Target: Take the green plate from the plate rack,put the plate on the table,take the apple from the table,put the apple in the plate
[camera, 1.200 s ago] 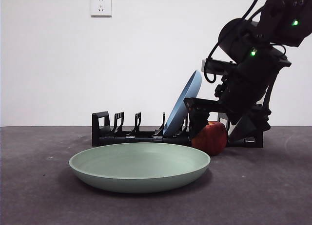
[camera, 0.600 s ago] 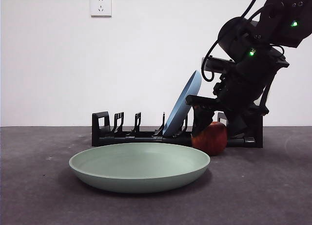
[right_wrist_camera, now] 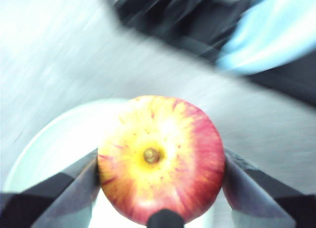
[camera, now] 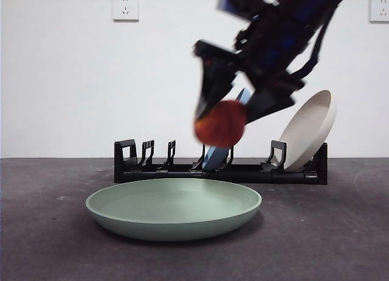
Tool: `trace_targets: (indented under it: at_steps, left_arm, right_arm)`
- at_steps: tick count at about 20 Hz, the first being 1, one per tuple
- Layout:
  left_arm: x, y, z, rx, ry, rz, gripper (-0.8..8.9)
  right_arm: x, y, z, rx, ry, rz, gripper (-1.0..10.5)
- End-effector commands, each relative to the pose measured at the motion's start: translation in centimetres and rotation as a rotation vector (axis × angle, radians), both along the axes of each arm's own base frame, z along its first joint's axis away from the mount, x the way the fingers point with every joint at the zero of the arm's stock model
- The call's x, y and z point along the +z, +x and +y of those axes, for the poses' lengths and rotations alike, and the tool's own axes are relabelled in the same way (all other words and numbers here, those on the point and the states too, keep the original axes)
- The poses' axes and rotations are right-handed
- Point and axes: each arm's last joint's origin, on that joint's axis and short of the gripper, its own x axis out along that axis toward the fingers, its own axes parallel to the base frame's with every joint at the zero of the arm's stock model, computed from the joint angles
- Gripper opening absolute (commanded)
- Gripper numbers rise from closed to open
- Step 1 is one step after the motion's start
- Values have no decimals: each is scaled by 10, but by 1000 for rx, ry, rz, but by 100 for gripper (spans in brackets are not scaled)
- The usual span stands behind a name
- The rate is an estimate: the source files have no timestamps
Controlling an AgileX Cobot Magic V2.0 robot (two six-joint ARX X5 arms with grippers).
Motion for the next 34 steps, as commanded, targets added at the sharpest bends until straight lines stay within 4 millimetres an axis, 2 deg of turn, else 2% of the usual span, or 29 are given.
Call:
trace_targets:
  at_steps: [1, 4, 7, 13, 15, 17, 18, 19, 24, 28, 30, 34]
  left_arm:
    - [0, 0, 0, 4, -2, 4, 319]
    - [0, 0, 0, 3, -2, 4, 319]
    - [0, 0, 0, 4, -1, 4, 319]
    - [-2, -1, 1, 4, 13, 9, 319]
    - [-2, -1, 1, 5, 13, 10, 319]
    - [-2, -1, 1, 5, 13, 10, 319]
    - [-2, -1, 1, 5, 13, 10, 319]
    - [-2, -1, 1, 5, 13, 9, 319]
    - [-1, -1, 1, 6, 13, 9, 319]
    - [-2, -1, 1, 6, 13, 9, 319]
    - [-2, -1, 1, 5, 14, 8, 319]
    - [-3, -1, 2, 5, 33, 17, 318]
  right_arm:
    - [-17, -7, 20, 63, -31, 29, -17]
    - [-45, -15, 39, 116, -94, 93, -17]
    - [-66, -20, 50, 123, -164, 116, -17]
    - [-75, -27, 55, 148, -208, 145, 11]
    - [-75, -27, 55, 134, -201, 157, 193]
    - [-75, -27, 55, 121, -194, 168, 482]
    - [-75, -27, 55, 119, -192, 167, 577]
    - [-73, -27, 55, 119, -189, 164, 608]
    - [-47, -31, 50, 121, -134, 105, 608]
    - [-4, -46, 33, 121, -93, 65, 605]
    - [21, -62, 15, 124, -94, 69, 602]
    - [66, -106, -35, 128, -104, 86, 598]
